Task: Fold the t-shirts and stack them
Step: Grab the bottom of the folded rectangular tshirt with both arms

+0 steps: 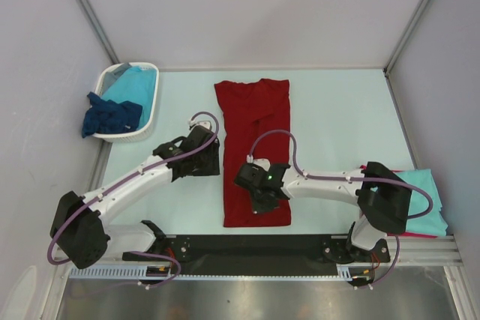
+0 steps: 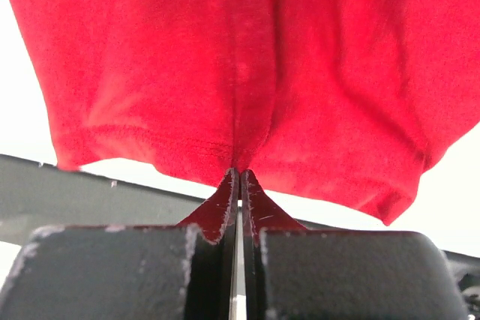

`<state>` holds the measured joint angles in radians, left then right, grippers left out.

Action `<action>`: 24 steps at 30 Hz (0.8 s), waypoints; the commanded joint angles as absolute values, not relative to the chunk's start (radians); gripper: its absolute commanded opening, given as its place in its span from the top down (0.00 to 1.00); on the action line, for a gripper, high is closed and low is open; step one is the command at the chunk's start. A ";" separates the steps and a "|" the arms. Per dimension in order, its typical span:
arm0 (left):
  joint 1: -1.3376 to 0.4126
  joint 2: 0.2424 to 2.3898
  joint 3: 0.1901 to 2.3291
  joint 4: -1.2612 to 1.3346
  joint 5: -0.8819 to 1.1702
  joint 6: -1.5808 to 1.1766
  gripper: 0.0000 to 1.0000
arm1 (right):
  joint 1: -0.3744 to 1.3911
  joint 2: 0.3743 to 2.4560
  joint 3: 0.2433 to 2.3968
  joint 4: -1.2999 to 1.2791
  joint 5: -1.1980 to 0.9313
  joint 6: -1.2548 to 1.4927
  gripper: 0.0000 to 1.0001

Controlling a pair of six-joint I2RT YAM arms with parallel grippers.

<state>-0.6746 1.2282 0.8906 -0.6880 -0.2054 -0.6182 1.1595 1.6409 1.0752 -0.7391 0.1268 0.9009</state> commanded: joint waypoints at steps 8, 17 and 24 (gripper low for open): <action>-0.667 1.198 0.864 -0.655 -0.183 -0.607 0.41 | 1.253 1.588 1.058 -0.821 0.124 0.950 1.00; -0.667 1.198 0.868 -0.653 -0.178 -0.606 0.41 | 1.259 1.611 1.068 -0.825 0.126 0.948 0.86; -0.667 1.170 0.880 -0.643 -0.196 -0.601 0.38 | 1.166 1.488 1.195 -0.928 0.357 0.954 0.09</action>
